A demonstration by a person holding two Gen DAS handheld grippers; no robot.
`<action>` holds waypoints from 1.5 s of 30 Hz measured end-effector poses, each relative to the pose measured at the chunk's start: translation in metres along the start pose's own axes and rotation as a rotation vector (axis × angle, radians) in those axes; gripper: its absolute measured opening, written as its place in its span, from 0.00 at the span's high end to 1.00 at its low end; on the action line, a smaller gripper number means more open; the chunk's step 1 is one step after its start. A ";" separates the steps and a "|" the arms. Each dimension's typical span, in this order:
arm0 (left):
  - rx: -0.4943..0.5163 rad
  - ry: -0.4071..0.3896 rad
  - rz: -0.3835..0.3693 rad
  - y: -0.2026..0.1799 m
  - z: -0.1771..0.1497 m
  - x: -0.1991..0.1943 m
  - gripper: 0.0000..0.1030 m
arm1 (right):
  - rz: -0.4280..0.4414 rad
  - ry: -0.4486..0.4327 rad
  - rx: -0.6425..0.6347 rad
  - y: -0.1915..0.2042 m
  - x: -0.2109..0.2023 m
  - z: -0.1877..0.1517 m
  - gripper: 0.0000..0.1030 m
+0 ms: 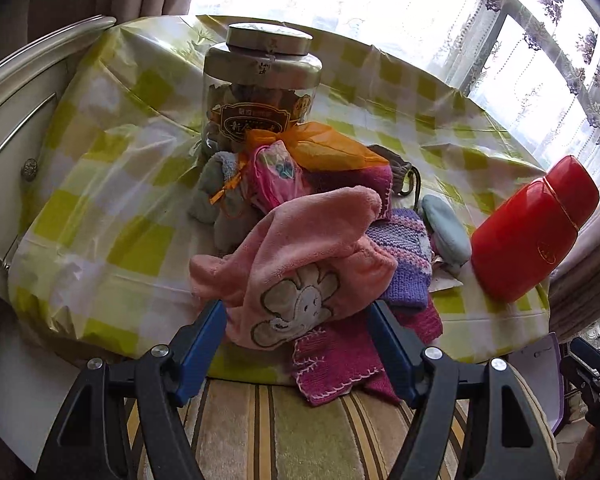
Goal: Organize soft objects
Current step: 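Grasp the purple knit mitten with the right tool while the left tool grasps a pink towel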
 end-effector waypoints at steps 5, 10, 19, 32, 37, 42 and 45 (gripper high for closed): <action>-0.026 0.038 -0.005 0.007 0.005 0.023 0.31 | 0.014 0.020 -0.048 0.019 0.013 0.014 0.34; -0.052 0.069 -0.019 0.013 0.005 0.039 0.41 | 0.044 0.049 -0.094 0.041 0.024 0.028 0.34; -0.067 0.063 -0.060 0.015 -0.001 0.046 0.79 | 0.088 0.089 -0.074 0.077 0.069 0.058 0.31; -0.155 -0.104 -0.027 0.035 0.001 0.014 0.87 | 0.075 0.147 -0.014 0.111 0.124 0.067 0.31; -0.164 -0.139 -0.015 0.038 0.002 0.008 0.88 | 0.053 0.143 -0.028 0.126 0.136 0.074 0.31; -0.163 -0.164 -0.008 0.039 0.002 0.003 0.88 | 0.036 0.133 -0.066 0.142 0.148 0.075 0.31; -0.152 -0.164 -0.003 0.038 0.001 0.003 0.88 | 0.031 0.128 -0.090 0.148 0.153 0.074 0.31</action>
Point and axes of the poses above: each gripper's, at about its wrist camera, not at the fingertips, and x roughly the way its jaws point, y to its left, z to its top, the point moved 8 cm from there along x, roughly the way its jaws point, and after that the axes turned 5 degrees about -z, right-handed, at the moved point
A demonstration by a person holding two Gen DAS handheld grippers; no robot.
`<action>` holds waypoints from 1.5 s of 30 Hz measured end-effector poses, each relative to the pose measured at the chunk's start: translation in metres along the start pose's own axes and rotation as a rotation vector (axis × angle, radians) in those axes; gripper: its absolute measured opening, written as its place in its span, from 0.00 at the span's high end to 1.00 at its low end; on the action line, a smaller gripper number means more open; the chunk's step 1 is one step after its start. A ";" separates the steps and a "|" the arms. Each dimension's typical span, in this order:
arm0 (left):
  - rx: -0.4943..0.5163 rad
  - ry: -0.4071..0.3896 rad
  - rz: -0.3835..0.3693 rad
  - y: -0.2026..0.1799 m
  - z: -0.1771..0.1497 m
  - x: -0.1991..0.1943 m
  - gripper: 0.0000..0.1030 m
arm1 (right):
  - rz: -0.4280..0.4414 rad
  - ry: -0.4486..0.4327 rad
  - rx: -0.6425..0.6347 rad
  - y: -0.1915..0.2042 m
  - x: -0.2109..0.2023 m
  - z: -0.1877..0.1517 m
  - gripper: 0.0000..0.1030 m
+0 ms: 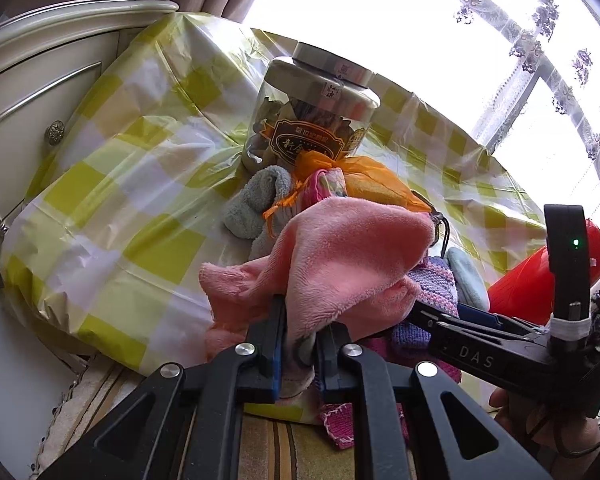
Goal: Organize soft objects
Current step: 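Grasp the purple knit mitten with the right tool while the left tool grasps a pink towel, then carry the purple mitten into the white box and open the right tool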
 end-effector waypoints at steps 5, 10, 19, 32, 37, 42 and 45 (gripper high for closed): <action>0.011 -0.008 0.002 -0.003 -0.001 -0.002 0.88 | -0.006 -0.021 -0.038 0.004 0.000 -0.005 0.56; 0.022 -0.016 0.004 -0.005 -0.001 -0.004 0.88 | 0.008 -0.067 -0.069 0.007 -0.013 -0.010 0.70; 0.070 -0.068 -0.003 -0.021 0.000 -0.021 0.88 | 0.039 -0.151 -0.007 -0.014 -0.049 -0.020 0.76; 0.151 -0.086 -0.060 -0.068 -0.009 -0.046 0.89 | 0.047 -0.198 0.084 -0.059 -0.094 -0.049 0.77; 0.195 -0.071 -0.107 -0.098 -0.020 -0.052 0.89 | 0.043 -0.192 0.132 -0.089 -0.106 -0.068 0.77; 0.261 -0.045 -0.154 -0.133 -0.037 -0.054 0.89 | 0.032 -0.195 0.197 -0.123 -0.120 -0.085 0.77; 0.293 -0.032 -0.181 -0.153 -0.044 -0.056 0.89 | 0.021 -0.200 0.236 -0.147 -0.130 -0.098 0.77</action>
Point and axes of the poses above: each gripper's, at about its wrist camera, not at the fingertips, and x roughly the way its jaws point, y to its left, z to its top, the point moved 8 cm from there along x, roughly the way its jaws point, and after that the axes turned 5 degrees about -z, right-handed, at the moved point
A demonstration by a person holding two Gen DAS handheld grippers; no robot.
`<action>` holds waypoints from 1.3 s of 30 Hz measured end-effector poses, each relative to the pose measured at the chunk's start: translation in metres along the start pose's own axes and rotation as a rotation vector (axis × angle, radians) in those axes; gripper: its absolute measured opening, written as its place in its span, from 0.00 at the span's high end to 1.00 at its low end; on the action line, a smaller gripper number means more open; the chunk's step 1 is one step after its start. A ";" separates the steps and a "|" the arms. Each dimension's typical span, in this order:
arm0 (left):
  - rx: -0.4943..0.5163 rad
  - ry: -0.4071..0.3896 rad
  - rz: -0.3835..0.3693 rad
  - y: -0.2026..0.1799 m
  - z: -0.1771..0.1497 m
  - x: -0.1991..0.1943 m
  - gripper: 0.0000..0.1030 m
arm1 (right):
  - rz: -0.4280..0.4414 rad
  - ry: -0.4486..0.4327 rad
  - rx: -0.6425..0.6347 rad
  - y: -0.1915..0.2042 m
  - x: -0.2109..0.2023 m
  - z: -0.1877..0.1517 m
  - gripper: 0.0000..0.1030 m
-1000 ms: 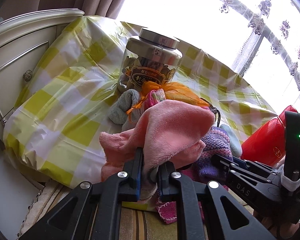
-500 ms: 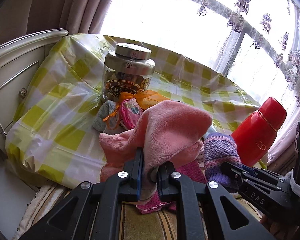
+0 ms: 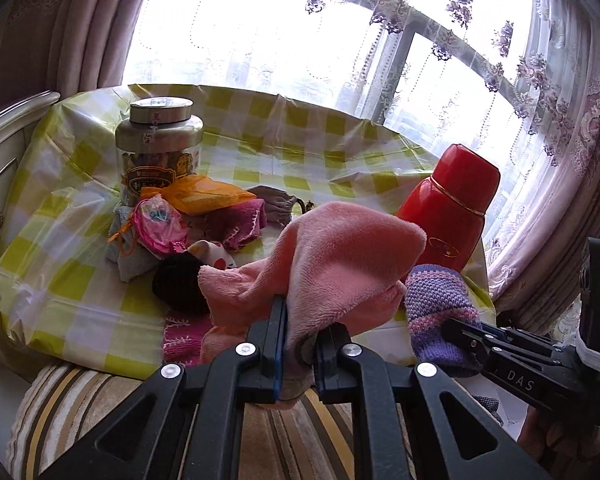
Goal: Organize soft objects
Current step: 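Carry the purple mitten into the white box and open the right tool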
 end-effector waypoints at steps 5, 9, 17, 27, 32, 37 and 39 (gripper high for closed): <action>0.044 0.031 -0.056 -0.036 -0.005 0.006 0.88 | -0.029 -0.010 0.063 -0.042 -0.017 -0.010 0.77; 0.095 0.059 -0.104 -0.070 -0.013 0.011 0.89 | -0.060 -0.013 0.126 -0.078 -0.028 -0.019 0.77; 0.201 0.123 -0.207 -0.140 -0.032 0.020 0.88 | -0.135 -0.017 0.240 -0.149 -0.051 -0.039 0.76; 0.343 0.196 -0.377 -0.223 -0.063 0.019 0.82 | -0.229 -0.046 0.371 -0.217 -0.076 -0.054 0.62; 0.387 0.166 -0.396 -0.238 -0.068 0.010 0.35 | -0.254 -0.074 0.432 -0.240 -0.088 -0.057 0.42; 0.375 0.163 -0.374 -0.230 -0.066 0.009 0.35 | -0.242 -0.071 0.441 -0.241 -0.088 -0.056 0.42; 0.363 0.163 -0.365 -0.223 -0.063 0.011 0.35 | -0.234 -0.070 0.432 -0.237 -0.087 -0.055 0.42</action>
Point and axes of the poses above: each gripper's, at about its wrist camera, not at the fingertips, and x roughly the way its jaws point, y to its left, z to its top, the point moved 8 cm from there along x, roughly the way its jaws point, and after that the axes turned 5 degrees about -z, right-handed, at the moved point
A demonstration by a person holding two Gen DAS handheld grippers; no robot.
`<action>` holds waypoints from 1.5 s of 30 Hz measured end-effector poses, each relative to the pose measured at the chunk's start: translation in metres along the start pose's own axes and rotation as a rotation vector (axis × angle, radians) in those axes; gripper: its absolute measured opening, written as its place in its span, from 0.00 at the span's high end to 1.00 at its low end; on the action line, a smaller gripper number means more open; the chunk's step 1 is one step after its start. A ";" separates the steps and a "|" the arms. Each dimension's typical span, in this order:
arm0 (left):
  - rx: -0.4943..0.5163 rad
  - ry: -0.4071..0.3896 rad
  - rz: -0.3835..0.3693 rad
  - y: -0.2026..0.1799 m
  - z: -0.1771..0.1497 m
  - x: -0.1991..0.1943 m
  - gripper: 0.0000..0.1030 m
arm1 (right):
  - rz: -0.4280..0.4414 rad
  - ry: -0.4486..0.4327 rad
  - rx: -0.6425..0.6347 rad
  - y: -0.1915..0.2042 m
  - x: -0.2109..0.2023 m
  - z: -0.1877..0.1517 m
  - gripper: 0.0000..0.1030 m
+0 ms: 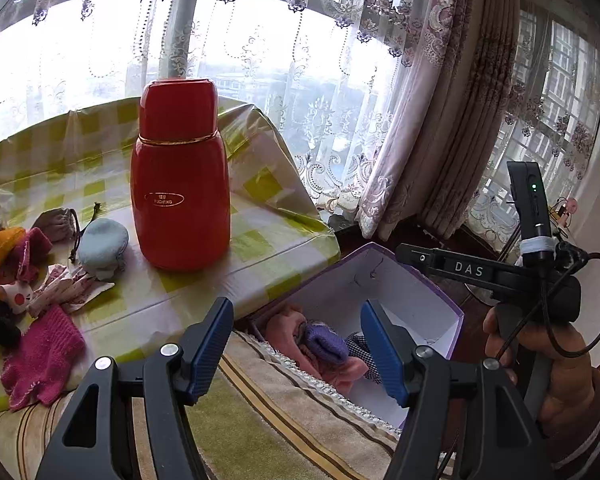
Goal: Organize soft objects
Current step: 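Carry the purple mitten into the white box and open the right tool, then return the right tool to the table beside the red thermos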
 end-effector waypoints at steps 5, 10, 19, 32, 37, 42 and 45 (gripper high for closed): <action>-0.036 -0.006 0.020 0.017 -0.002 -0.005 0.35 | 0.019 0.011 -0.032 0.015 0.000 -0.003 0.42; -0.088 -0.016 0.050 0.041 -0.003 -0.012 0.35 | 0.037 0.027 -0.074 0.032 0.000 -0.008 0.42; -0.238 -0.043 0.152 0.111 -0.007 -0.034 0.35 | 0.067 0.051 -0.160 0.072 -0.001 -0.015 0.42; -0.497 -0.077 0.368 0.239 -0.030 -0.084 0.35 | 0.134 0.094 -0.317 0.150 0.009 -0.026 0.40; -0.542 -0.040 0.389 0.272 -0.034 -0.086 0.35 | 0.170 0.101 -0.397 0.188 0.013 -0.027 0.37; -0.611 0.000 0.436 0.308 -0.040 -0.082 0.35 | 0.208 0.111 -0.477 0.228 0.020 -0.030 0.35; -0.665 0.024 0.458 0.330 -0.046 -0.078 0.35 | 0.232 0.126 -0.508 0.251 0.027 -0.032 0.34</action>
Point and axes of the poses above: each gripper's, at about its wrist camera, not at the fingertips, and x roughly the way its jaws point, y to its left, z to its top, the point moved 8 cm from there along x, roughly the way its jaws point, and after that the axes turned 5 degrees about -z, right-handed, at the moved point
